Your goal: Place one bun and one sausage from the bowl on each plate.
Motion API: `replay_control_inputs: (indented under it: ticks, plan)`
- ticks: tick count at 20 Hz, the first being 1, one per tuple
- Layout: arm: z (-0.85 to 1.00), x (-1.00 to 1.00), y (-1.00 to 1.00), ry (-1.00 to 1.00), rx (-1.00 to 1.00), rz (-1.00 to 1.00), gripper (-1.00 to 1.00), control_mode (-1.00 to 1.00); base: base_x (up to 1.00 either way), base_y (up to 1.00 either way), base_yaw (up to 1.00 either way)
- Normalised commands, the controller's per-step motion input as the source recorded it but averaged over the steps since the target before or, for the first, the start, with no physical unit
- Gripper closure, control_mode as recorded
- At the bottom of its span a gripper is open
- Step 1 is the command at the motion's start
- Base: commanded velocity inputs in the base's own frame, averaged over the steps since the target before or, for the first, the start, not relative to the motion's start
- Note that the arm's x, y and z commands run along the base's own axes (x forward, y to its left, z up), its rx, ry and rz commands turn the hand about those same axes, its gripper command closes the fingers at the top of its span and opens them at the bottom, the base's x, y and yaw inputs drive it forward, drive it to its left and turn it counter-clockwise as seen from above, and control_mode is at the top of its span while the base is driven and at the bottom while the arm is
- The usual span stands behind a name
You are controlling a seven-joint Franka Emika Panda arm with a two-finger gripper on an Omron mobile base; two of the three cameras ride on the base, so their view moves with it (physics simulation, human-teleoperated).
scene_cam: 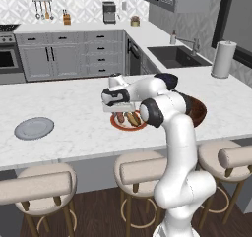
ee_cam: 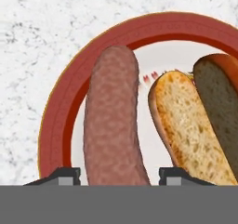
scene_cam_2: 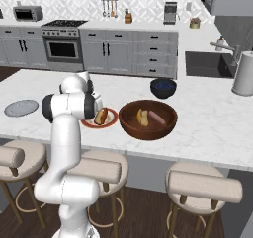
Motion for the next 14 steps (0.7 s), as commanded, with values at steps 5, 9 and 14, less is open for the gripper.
replay_control_inputs:
  ticks: [5, 9, 14]
  plan:
    - [0.09, -0.07, -0.05, 0.0, 0.0, 0.0, -1.0, -1.0, 0.0, 0.0, 0.0]
    - [0.66, -0.39, -0.16, -0.04, -0.01, 0.04, -1.0, -1.0, 0.0, 0.0, 0.0]
    - [0.53, -0.49, -0.64, -0.02, 0.0, 0.01, -1.0, -1.0, 0.0, 0.0, 0.0]
